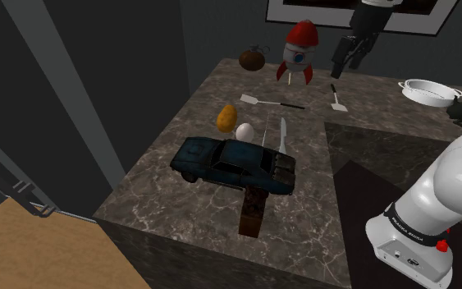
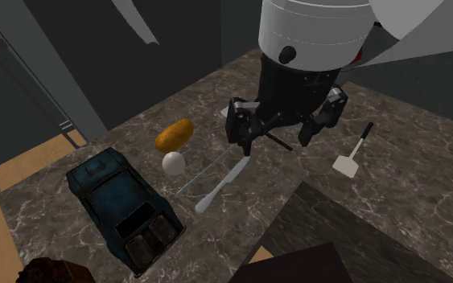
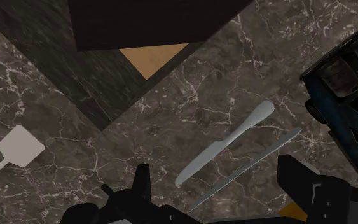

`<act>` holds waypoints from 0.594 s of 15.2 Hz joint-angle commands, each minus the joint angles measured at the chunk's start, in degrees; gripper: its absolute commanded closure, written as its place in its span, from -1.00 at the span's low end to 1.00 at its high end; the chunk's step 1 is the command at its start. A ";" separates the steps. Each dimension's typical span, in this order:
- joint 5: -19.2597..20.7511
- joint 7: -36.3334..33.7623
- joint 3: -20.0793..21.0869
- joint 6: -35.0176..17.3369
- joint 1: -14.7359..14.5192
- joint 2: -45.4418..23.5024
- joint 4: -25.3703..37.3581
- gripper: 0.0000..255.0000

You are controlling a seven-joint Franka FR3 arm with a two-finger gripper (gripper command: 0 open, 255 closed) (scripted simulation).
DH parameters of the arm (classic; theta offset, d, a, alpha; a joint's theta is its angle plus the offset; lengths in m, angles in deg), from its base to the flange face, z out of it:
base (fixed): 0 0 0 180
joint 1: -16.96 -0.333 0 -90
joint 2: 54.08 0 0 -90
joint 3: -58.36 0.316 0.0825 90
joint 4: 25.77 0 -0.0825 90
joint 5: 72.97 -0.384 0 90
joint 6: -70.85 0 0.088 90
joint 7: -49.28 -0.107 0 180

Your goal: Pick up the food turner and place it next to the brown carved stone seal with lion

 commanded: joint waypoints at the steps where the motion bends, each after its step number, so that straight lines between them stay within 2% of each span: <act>1: 0.00 0.00 0.00 0.00 0.00 0.00 0.00 -1.00; 9: 2.51 14.27 -6.66 -10.10 -1.35 -15.74 3.82 -1.00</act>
